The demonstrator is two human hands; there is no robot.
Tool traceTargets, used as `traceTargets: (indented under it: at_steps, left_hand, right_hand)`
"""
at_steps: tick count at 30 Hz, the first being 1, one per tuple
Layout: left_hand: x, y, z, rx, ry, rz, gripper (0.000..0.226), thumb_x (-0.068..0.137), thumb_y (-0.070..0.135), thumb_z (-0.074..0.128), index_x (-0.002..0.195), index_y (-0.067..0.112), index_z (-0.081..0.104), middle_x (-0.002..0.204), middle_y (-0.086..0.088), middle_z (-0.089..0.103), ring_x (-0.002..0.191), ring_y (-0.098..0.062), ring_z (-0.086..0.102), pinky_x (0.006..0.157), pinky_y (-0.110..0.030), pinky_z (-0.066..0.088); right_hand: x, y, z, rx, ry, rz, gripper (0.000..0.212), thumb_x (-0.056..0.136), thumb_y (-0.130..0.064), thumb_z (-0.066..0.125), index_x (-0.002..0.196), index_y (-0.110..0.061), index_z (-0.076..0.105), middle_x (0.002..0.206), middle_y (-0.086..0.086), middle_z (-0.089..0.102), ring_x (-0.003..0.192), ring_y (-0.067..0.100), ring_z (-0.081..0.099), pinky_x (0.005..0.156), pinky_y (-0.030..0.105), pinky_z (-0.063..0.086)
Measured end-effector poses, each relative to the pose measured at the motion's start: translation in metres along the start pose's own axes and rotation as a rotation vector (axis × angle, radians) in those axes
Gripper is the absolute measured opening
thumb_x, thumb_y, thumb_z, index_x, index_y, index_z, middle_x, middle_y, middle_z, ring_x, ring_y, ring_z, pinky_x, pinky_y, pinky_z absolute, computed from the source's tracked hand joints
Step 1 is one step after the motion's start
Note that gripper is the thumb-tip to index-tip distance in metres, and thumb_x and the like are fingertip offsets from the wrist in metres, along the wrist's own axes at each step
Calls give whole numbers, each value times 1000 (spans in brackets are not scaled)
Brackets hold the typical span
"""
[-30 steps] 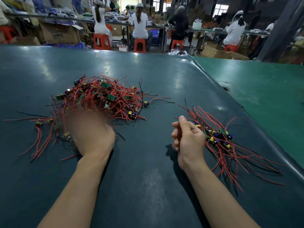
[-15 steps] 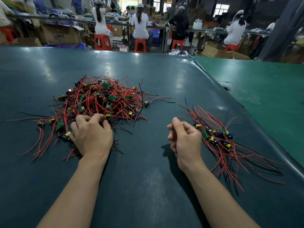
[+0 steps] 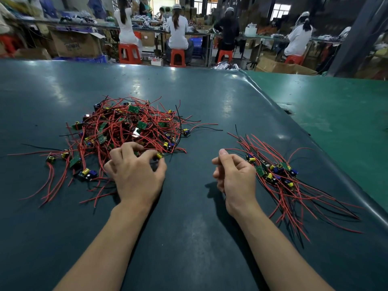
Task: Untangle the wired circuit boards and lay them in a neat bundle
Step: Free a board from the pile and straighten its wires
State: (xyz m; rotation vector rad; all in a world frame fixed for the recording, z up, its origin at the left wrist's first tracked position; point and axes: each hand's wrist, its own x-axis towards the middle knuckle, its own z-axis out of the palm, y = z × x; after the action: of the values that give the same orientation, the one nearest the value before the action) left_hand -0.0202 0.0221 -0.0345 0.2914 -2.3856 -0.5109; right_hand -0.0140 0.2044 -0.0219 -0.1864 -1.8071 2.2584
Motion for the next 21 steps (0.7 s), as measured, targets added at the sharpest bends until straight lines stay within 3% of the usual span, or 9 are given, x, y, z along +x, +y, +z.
traceTargets:
  at_steps: [4, 6, 9, 12, 15, 17, 21]
  left_hand:
    - [-11, 23, -4, -111, 178, 308, 23, 83, 34, 70, 103, 23, 74, 105, -6, 59, 99, -31, 48, 79, -41, 32]
    - [-15, 32, -2, -197, 119, 506, 27, 84, 25, 69, 110, 20, 71, 105, -7, 60, 97, -30, 50, 78, -40, 38]
    - [-19, 35, 1, -376, -61, 636, 34, 79, 8, 67, 113, 9, 70, 103, -11, 60, 90, -29, 53, 78, -42, 49]
    - [-20, 36, -2, -609, -151, 507, 37, 82, 9, 67, 118, 10, 64, 99, -2, 61, 84, -17, 58, 76, -28, 50]
    - [-21, 38, -3, -886, -192, 112, 23, 81, 30, 72, 100, 18, 66, 83, 4, 67, 68, -12, 63, 62, -26, 51]
    - [-19, 39, -2, -1043, -350, -99, 28, 77, 40, 78, 97, 22, 69, 81, -1, 71, 66, -13, 65, 60, -28, 51]
    - [-14, 41, -2, -1120, -452, -58, 12, 78, 22, 73, 89, 21, 73, 82, 7, 75, 74, -4, 68, 67, -17, 51]
  right_hand:
    - [-3, 0, 3, -56, -155, -26, 26, 95, -35, 58, 84, -14, 69, 55, 3, 59, 40, 5, 44, 38, 15, 31]
    - [-6, 0, 5, -51, -295, -64, 27, 89, -38, 58, 97, -14, 68, 61, 1, 62, 39, 2, 44, 37, 13, 33]
    - [-7, -1, 6, -73, -328, -142, 12, 93, -20, 59, 96, -11, 66, 65, -1, 61, 44, 0, 50, 44, 10, 38]
    - [-5, -3, 3, -82, -270, -114, 17, 99, -14, 53, 90, -10, 67, 63, 6, 60, 43, 3, 50, 39, 14, 37]
    - [-5, -4, 2, -68, -287, -66, 18, 100, -17, 52, 90, -10, 66, 64, 7, 61, 40, 6, 50, 34, 14, 34]
    - [-5, -2, 3, -75, -347, -61, 18, 100, -14, 50, 92, -9, 64, 63, 5, 60, 42, 5, 51, 37, 15, 37]
    - [-5, -1, 3, -70, -418, -21, 15, 101, -14, 49, 94, -9, 62, 66, 3, 61, 44, 5, 52, 39, 16, 40]
